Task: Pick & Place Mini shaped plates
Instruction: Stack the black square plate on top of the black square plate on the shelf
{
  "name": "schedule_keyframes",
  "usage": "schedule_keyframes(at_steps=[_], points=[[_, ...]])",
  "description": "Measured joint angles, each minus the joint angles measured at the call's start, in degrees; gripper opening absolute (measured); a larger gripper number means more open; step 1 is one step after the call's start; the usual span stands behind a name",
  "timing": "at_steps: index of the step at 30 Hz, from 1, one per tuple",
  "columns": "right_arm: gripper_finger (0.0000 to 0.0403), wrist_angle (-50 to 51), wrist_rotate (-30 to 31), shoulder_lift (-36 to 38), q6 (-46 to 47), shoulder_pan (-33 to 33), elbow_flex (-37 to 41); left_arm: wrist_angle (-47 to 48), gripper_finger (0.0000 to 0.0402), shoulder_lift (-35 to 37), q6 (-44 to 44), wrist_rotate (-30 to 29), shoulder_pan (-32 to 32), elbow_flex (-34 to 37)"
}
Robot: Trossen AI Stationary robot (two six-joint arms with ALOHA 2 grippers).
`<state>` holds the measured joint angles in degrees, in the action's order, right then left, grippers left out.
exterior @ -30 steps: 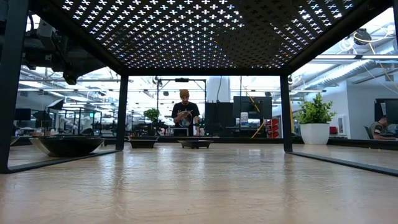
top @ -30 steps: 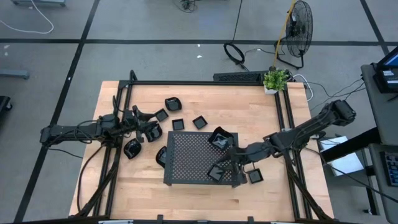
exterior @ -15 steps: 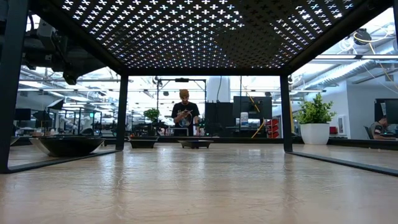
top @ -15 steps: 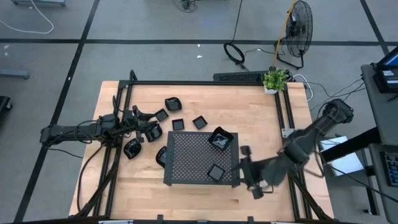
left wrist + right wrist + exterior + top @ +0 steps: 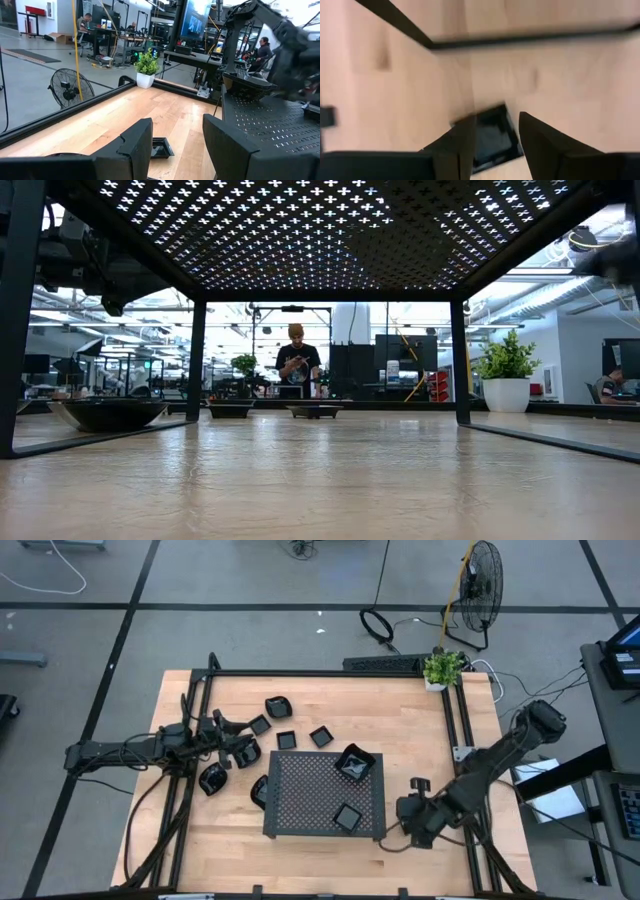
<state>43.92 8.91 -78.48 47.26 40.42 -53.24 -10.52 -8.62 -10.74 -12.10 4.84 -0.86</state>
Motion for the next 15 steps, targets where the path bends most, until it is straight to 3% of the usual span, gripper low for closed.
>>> schedule_keyframes(at_steps=[5,15], points=[[0.0139,-6.51,-7.26,0.00,-1.30,-3.17,6.99,-0.01,0.0177,-0.01,-0.01,0.00,0.00,0.00],[0.0139,-11.07,-7.56,0.02,-7.46,-5.99,12.00,0.00,0.0177,-0.01,-0.01,0.00,-0.02,-0.02]])
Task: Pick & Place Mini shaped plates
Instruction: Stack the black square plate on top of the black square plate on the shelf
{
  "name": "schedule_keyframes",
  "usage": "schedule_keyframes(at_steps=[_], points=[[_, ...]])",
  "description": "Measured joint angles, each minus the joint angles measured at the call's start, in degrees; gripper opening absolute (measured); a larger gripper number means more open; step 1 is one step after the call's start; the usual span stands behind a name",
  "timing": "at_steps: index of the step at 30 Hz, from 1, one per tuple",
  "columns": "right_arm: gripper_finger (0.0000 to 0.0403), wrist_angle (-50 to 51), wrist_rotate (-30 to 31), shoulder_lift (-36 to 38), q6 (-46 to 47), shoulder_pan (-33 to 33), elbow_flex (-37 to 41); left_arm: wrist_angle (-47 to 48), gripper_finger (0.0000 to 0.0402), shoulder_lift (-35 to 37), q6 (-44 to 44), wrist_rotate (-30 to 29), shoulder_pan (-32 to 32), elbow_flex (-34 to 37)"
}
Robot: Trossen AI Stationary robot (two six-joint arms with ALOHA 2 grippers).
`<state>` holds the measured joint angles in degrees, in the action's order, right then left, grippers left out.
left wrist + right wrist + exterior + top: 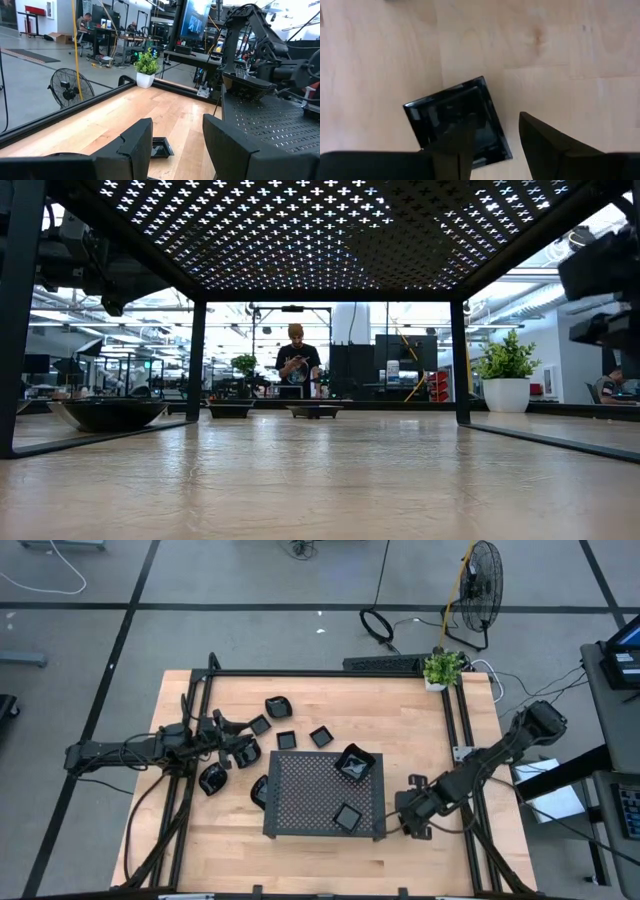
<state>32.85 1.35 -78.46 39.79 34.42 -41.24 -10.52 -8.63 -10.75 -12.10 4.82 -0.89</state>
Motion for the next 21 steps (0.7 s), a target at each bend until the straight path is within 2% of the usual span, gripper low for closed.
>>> schedule_keyframes(at_steps=[8,17,21], points=[[0.0113,-1.65,-0.14,0.02,-0.18,-0.31,1.96,0.00,0.0177,0.00,0.01,0.00,0.01,0.02],[0.0039,-1.91,-0.31,0.02,-0.30,-0.31,2.67,0.00,0.0177,-0.01,-0.01,0.00,0.00,0.00],[0.0007,-1.98,-3.28,0.34,-0.38,-0.36,2.67,0.00,0.0177,0.01,-0.01,0.00,0.00,0.00]])
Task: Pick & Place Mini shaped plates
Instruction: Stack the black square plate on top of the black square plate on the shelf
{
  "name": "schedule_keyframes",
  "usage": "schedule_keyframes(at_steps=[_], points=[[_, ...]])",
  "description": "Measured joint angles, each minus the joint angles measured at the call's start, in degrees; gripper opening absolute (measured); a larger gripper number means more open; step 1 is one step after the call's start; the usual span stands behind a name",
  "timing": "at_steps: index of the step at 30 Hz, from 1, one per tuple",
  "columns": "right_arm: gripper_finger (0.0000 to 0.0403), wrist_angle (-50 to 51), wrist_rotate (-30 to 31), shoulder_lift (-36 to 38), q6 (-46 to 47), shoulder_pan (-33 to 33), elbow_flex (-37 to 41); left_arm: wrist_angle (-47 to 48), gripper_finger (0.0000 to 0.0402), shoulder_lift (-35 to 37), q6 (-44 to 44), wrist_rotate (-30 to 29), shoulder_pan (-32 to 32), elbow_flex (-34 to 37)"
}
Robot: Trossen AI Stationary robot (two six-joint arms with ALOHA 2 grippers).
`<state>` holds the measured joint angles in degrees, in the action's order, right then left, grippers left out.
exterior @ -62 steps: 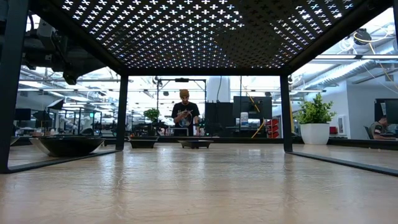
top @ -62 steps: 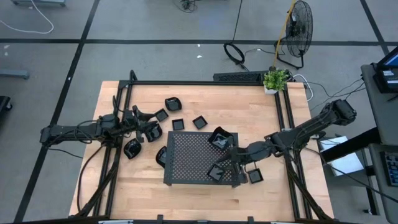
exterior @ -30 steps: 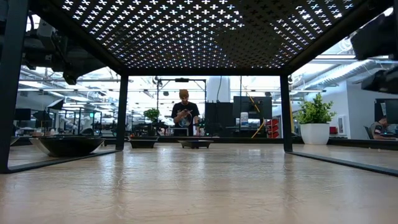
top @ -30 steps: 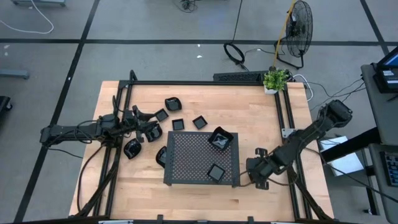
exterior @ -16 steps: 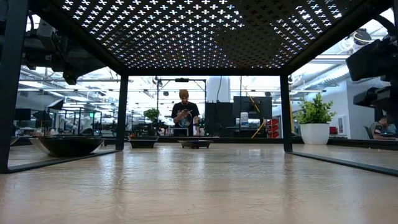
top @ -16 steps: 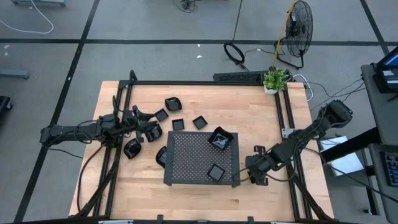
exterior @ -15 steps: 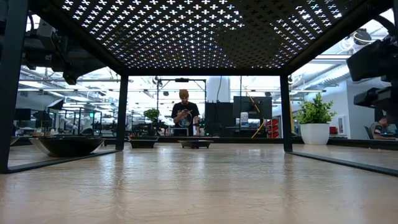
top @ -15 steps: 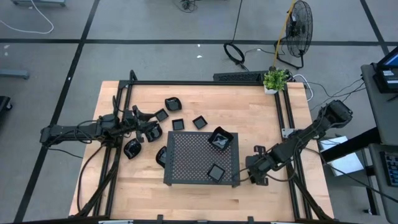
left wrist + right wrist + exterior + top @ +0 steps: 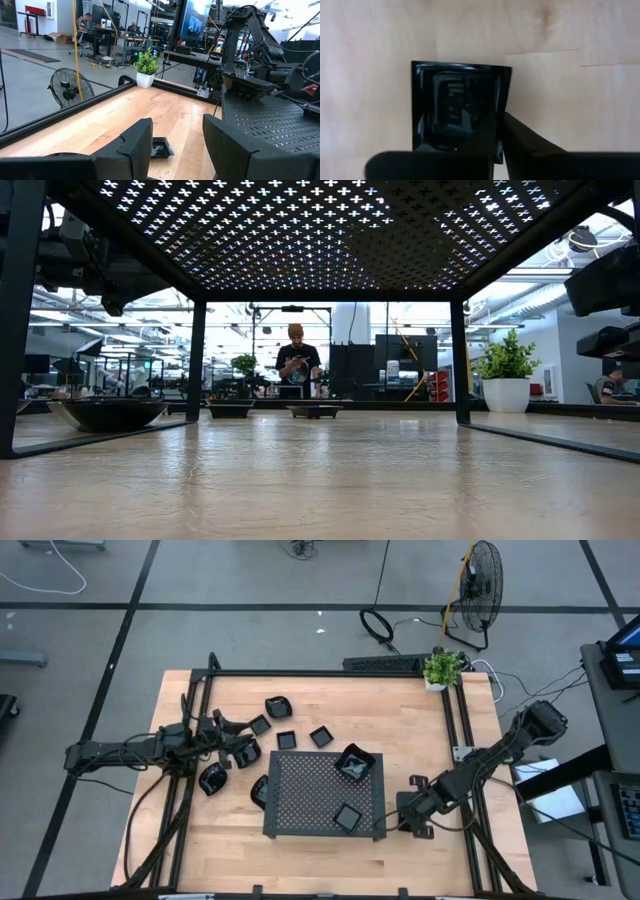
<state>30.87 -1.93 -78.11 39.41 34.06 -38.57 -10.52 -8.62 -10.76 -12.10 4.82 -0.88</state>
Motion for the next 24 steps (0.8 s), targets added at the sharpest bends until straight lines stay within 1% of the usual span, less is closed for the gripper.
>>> schedule_keyframes(at_steps=[7,13,20,24], points=[[0.0002,-0.19,-3.47,3.74,0.94,0.00,0.00,0.00,0.0177,-0.01,0.02,0.00,0.01,0.01],[0.0001,-1.28,-4.76,10.76,8.05,0.02,0.00,0.02,0.0177,-0.01,0.02,0.00,0.01,0.00],[0.0001,-8.94,-11.69,19.02,12.30,0.13,0.00,0.00,0.0177,-0.01,0.00,0.00,0.00,0.00],[0.0000,-11.14,-11.37,24.04,11.60,0.13,0.00,0.00,0.0177,0.00,0.01,0.00,0.00,0.00]])
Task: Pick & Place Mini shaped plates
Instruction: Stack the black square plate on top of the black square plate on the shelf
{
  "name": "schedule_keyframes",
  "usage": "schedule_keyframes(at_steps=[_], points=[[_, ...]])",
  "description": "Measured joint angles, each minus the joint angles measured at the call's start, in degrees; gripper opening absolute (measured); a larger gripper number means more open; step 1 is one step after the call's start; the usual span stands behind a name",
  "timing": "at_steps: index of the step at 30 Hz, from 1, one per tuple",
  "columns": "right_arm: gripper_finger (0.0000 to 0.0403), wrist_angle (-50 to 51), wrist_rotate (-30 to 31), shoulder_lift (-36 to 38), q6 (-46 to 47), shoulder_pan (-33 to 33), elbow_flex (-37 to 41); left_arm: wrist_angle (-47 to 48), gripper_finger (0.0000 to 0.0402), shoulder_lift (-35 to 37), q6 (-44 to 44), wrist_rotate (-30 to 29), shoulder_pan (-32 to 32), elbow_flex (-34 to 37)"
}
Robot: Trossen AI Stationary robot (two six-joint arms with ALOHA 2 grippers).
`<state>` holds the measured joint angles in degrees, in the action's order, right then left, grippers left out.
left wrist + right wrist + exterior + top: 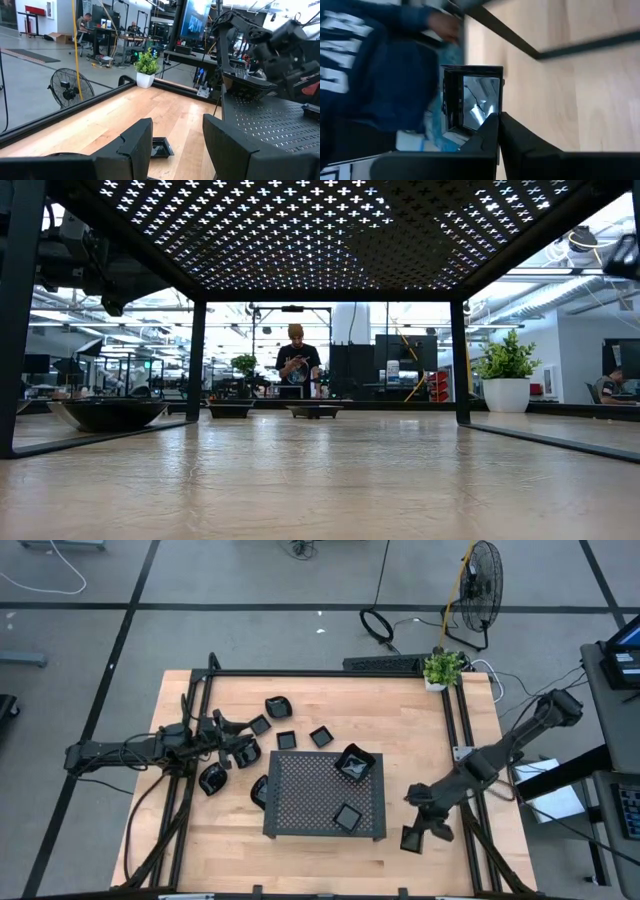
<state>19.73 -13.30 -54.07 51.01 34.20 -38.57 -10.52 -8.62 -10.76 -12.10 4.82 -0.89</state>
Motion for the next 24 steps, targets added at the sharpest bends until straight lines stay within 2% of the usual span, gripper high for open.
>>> schedule_keyframes(at_steps=[3,6,9,11,13,19,24], points=[[0.0000,-3.62,3.73,2.26,-2.31,0.02,0.00,0.00,0.0177,-0.02,0.00,0.00,0.01,0.01],[0.0000,-11.30,8.43,2.33,-5.79,-0.08,0.00,0.00,0.0177,-0.02,0.01,0.00,0.02,0.00],[0.0000,-22.40,10.09,-0.42,-9.61,-0.49,-0.21,0.02,0.0177,-0.02,-0.01,0.00,0.02,0.00],[0.0000,-25.64,10.08,-3.31,-11.45,-1.15,-2.39,-0.02,0.0177,-0.02,-0.01,0.00,0.02,0.00],[0.0000,-23.60,10.54,-6.76,-12.87,-2.13,-6.85,-0.01,0.0177,-0.02,0.00,0.00,0.01,0.01],[0.0000,-7.35,14.95,-18.83,-11.33,-7.07,-24.59,0.00,0.0177,-0.02,0.01,0.00,0.02,0.00],[0.0000,2.78,14.62,-25.95,-10.26,-10.80,-35.13,0.00,0.0177,-0.02,0.00,0.00,0.02,0.01]])
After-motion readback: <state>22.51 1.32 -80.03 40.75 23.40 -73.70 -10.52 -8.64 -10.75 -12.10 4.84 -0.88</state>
